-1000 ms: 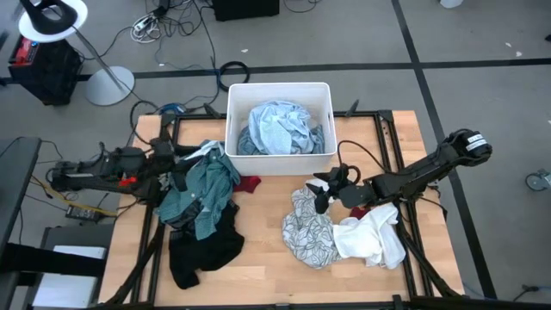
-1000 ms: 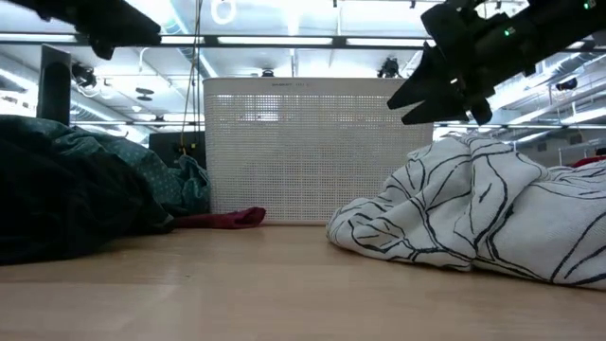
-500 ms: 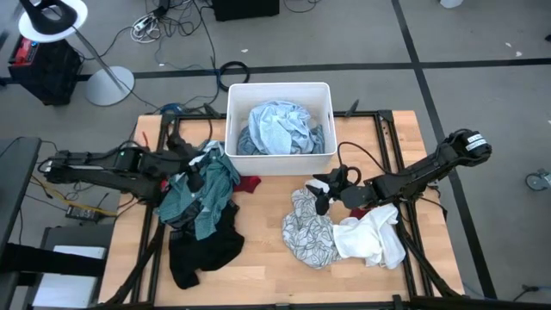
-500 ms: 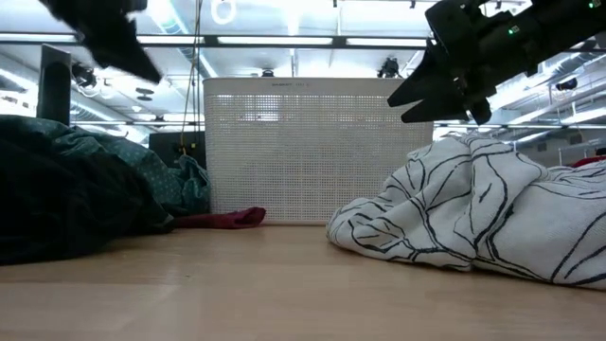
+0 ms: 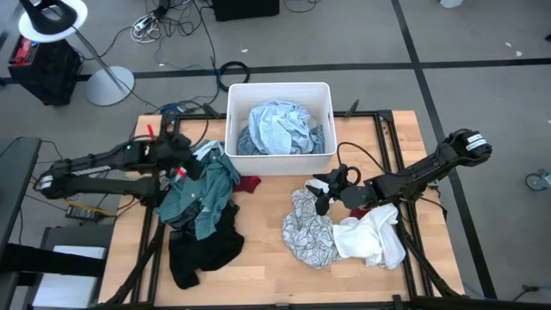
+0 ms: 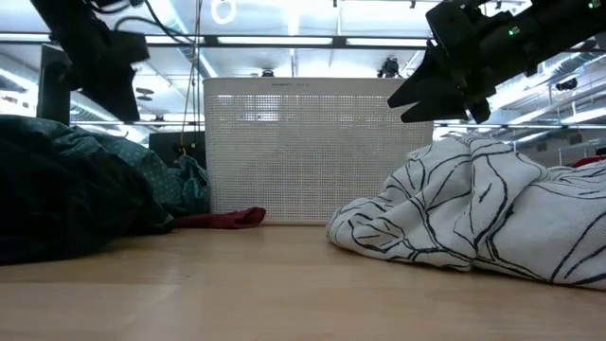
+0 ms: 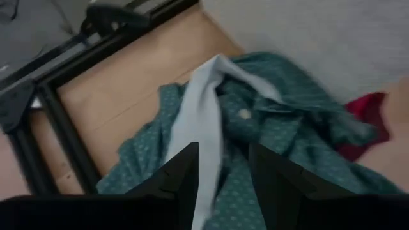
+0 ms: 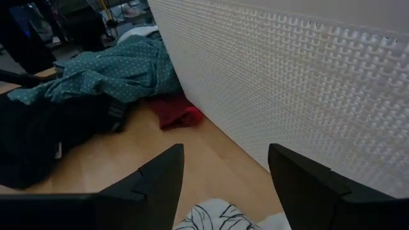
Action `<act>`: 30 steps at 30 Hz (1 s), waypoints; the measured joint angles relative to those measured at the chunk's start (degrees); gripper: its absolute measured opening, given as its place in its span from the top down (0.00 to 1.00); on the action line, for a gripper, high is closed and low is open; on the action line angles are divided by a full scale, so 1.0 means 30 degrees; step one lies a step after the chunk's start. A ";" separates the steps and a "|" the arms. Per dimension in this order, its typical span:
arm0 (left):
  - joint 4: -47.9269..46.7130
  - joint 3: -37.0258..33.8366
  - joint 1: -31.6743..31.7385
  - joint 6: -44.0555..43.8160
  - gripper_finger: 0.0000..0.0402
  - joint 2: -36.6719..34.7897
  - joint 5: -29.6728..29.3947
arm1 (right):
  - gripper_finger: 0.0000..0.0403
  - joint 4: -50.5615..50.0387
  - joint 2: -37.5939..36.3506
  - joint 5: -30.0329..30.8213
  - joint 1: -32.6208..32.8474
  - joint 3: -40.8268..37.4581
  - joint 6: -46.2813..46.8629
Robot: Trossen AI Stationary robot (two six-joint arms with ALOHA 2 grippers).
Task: Sort clothes
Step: Put the green polo into the white laundry bin
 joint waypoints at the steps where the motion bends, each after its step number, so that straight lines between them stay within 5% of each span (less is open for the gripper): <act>1: 0.0168 0.0000 0.0697 0.0459 0.65 0.0279 0.0380 | 0.43 0.0001 0.0000 0.0000 0.0000 0.0000 -0.0060; 12: 0.2688 0.0000 0.5401 0.4507 0.65 0.3465 0.4344 | 0.43 0.0045 0.0007 -0.0974 -0.0007 0.0000 -0.0413; 30: 0.3185 -0.0036 0.7279 0.6832 0.65 0.8017 0.5383 | 0.43 0.0569 0.0007 -0.1158 0.0118 0.0000 -0.0523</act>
